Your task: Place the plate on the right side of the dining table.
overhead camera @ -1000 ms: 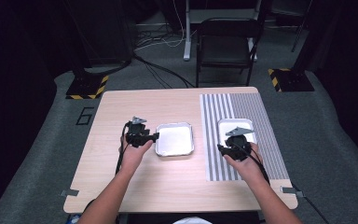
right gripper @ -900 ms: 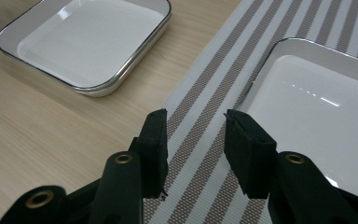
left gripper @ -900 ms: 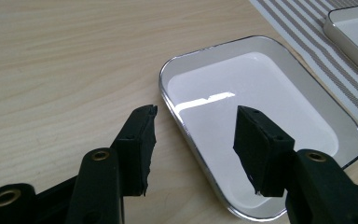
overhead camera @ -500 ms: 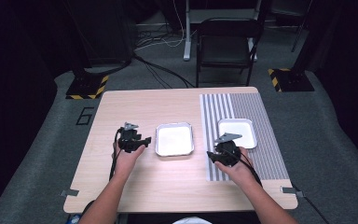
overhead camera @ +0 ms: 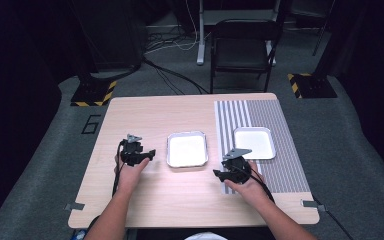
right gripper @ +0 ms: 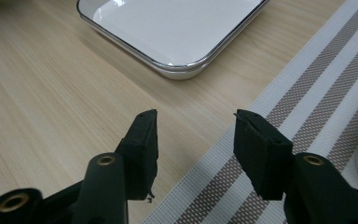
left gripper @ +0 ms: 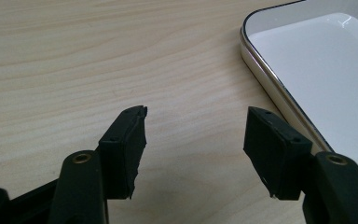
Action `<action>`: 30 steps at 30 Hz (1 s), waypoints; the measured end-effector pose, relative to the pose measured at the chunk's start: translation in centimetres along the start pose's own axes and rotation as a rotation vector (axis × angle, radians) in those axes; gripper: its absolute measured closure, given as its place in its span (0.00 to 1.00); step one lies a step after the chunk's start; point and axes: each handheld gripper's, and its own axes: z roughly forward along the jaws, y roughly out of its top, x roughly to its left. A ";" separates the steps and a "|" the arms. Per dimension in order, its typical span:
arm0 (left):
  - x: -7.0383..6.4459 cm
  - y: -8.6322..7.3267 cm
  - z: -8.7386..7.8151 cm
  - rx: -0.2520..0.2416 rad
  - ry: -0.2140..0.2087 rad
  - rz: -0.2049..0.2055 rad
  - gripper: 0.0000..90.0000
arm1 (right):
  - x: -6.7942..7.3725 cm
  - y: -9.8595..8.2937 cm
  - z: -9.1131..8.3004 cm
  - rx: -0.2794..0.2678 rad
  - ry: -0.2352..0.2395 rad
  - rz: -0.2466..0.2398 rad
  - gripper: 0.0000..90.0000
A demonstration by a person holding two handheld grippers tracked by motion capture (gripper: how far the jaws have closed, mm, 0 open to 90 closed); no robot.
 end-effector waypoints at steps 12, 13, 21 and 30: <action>1.0 -0.6 0.8 0.037 0.018 0.000 0.43 | 1.8 -0.7 2.1 0.036 0.013 -0.108 0.48; 1.1 -0.6 0.8 0.042 0.017 0.002 0.43 | 2.0 -0.7 2.3 0.050 0.009 -0.124 0.48; 1.0 -0.9 1.5 0.057 -0.009 -0.019 0.45 | 3.0 -0.8 2.8 0.037 0.022 -0.158 0.47; 0.2 -0.9 1.9 0.055 0.021 0.060 0.44 | 3.4 -1.0 3.1 0.023 0.022 -0.155 0.47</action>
